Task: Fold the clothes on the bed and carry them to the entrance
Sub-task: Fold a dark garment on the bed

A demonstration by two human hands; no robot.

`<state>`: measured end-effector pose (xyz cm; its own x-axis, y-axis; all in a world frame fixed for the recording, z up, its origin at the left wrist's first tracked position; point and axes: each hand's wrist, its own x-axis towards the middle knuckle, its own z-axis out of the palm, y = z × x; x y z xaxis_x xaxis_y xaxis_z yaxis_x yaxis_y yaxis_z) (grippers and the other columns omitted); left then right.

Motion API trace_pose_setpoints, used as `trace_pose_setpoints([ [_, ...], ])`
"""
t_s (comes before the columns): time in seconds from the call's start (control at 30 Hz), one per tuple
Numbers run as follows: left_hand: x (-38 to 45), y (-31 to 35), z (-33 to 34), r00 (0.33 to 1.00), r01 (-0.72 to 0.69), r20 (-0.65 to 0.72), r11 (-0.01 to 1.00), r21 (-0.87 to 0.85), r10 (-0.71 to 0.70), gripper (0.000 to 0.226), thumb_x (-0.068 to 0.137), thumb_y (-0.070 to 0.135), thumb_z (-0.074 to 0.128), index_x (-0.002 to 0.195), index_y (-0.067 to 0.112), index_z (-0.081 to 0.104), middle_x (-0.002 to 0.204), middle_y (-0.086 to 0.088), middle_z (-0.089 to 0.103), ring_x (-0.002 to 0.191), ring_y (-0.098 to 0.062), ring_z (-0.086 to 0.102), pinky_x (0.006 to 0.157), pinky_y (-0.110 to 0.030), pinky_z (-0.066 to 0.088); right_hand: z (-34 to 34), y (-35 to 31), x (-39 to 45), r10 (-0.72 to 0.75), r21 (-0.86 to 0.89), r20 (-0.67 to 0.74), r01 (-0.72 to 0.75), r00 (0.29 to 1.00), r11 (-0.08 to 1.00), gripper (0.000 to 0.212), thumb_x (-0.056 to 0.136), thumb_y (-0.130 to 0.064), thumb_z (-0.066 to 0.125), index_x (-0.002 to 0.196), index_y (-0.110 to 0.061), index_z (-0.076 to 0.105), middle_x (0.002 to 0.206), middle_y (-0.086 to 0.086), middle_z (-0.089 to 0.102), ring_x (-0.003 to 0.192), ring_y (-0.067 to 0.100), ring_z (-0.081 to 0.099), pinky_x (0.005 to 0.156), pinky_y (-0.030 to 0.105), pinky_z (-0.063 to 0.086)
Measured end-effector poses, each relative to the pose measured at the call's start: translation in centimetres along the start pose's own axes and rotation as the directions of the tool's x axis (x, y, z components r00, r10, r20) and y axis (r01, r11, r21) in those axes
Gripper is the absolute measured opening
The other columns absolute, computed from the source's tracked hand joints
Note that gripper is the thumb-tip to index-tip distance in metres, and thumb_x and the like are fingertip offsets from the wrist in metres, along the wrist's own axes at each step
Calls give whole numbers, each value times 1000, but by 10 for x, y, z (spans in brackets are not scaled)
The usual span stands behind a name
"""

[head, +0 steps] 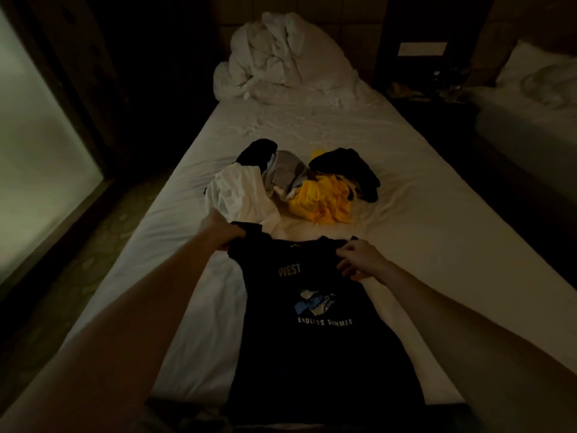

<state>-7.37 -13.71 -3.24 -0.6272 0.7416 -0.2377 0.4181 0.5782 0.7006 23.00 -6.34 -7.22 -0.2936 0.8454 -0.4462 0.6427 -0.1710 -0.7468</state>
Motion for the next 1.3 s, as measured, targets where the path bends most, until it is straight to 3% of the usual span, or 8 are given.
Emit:
trace_pose_setpoints([
  [0.2, -33, 59, 40, 963, -173, 227, 980, 95, 148, 91, 65, 13, 84, 139, 28, 35, 137, -6, 36, 107, -28, 53, 59, -34, 56, -11, 16, -17, -50, -43, -20, 49, 999, 998, 22, 100, -25, 53, 113, -9, 60, 99, 15, 69, 80, 24, 65, 67, 32, 54],
  [0.3, -57, 68, 62, 885, -187, 414, 976, -108, 215, 101, 72, 18, 86, 148, 37, 23, 116, 10, 49, 92, -18, 61, 68, -37, 59, -16, 25, -24, -63, -41, -37, 61, 997, 997, 19, 99, -26, 54, 109, -10, 59, 94, 12, 68, 78, 23, 64, 62, 29, 51],
  [0.4, -60, 55, 72, 901, -232, 326, 953, -195, 286, 80, 80, 30, 78, 147, 31, 33, 128, 4, 49, 106, -25, 61, 86, -46, 57, -18, 39, -30, -66, -59, -36, 63, 997, 996, 23, 97, -28, 55, 111, -10, 60, 98, 11, 70, 83, 23, 66, 64, 28, 48],
  [0.53, -56, 0, 70, 948, -293, 214, 911, 290, 236, 36, 90, 21, 61, 121, 3, 59, 123, -16, 62, 110, -31, 60, 82, -26, 43, -17, 70, -39, 3, -194, 10, -1, 1000, 981, 29, 91, -25, 61, 115, -10, 59, 112, 12, 64, 92, 25, 62, 61, 28, 47],
  [0.77, -108, -113, 76, 1000, 2, 15, 908, 418, -9, 68, 84, 53, 62, 128, 4, 43, 129, -18, 48, 117, -37, 52, 90, -41, 45, 5, 117, -72, 110, -502, -32, -111, 993, 858, 60, 79, -47, 73, 119, -8, 50, 119, 11, 57, 105, 28, 59, 82, 33, 50],
  [0.93, -138, -128, 90, 965, -84, 261, 896, 436, -37, 60, 90, 53, 57, 122, 1, 58, 124, -15, 61, 112, -29, 59, 89, -32, 44, 19, 133, -96, 88, -643, -56, -103, 995, 759, 88, 68, -68, 73, 132, -14, 46, 130, 8, 53, 116, 28, 56, 93, 37, 47],
  [1.1, -172, -134, 95, 875, -365, 472, 786, 499, 107, 36, 92, 33, 63, 115, 5, 66, 119, -14, 64, 111, -26, 61, 87, -25, 42, 29, 150, -116, 59, -631, 112, 25, 992, 776, 103, 68, -36, 80, 150, -32, 18, 138, 12, 48, 122, 35, 50, 100, 44, 47],
  [1.3, -181, -153, 105, 872, -378, 423, 887, 264, 246, 65, 98, 20, 54, 151, 5, 20, 156, -16, 25, 144, -30, 26, 118, -37, 18, 34, 168, -143, -159, -321, 108, 186, 981, 929, 75, 86, -20, 59, 149, -37, 22, 132, 5, 50, 114, 30, 54, 94, 35, 47],
])
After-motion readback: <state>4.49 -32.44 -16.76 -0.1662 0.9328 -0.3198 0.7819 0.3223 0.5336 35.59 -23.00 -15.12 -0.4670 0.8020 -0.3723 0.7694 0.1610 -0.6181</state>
